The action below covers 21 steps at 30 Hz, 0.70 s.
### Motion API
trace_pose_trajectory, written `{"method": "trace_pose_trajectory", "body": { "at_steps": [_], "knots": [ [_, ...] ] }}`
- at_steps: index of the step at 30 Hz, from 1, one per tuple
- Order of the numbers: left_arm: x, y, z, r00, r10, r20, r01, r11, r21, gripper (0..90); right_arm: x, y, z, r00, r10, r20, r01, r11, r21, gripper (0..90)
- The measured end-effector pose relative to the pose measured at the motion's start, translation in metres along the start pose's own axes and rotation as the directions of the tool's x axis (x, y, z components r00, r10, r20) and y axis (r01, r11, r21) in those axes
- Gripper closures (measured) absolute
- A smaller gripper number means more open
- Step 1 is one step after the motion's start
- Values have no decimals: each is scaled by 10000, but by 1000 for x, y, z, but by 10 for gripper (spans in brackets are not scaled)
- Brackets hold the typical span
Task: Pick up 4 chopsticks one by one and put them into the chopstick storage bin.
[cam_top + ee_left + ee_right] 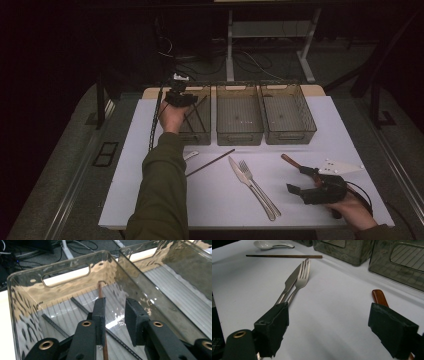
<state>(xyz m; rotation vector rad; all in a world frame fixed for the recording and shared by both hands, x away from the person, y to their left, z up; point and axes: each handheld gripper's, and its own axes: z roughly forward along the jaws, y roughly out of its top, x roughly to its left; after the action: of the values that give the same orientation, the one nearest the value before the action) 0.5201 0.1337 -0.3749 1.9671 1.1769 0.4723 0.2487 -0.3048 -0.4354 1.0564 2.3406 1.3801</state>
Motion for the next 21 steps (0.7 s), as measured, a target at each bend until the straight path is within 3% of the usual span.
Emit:
{"method": "trace_pose_trajectory", "body": {
  "at_steps": [9, 12, 20, 21],
  "knots": [
    [-10, 5, -15, 9976, 573, 383, -569, 9983, -106, 608, 0, 0, 0, 10000, -21, 43, 21, 10000, -10, 166],
    [-11, 5, -22, 9961, 567, 674, -554, 9983, -205, 569, 0, 0, 1, 10000, -7, 43, 7, 10000, 7, 166],
    [-15, 1, -46, 9860, 972, 1358, -928, 9949, -383, 495, 0, 0, 0, 10000, -2, 68, 2, 10000, 0, 166],
    [-18, 1, -48, 9846, 800, 1555, -733, 9961, -485, 478, 0, 0, 0, 10000, -1, 65, 2, 10000, -5, 166]
  ]
}}
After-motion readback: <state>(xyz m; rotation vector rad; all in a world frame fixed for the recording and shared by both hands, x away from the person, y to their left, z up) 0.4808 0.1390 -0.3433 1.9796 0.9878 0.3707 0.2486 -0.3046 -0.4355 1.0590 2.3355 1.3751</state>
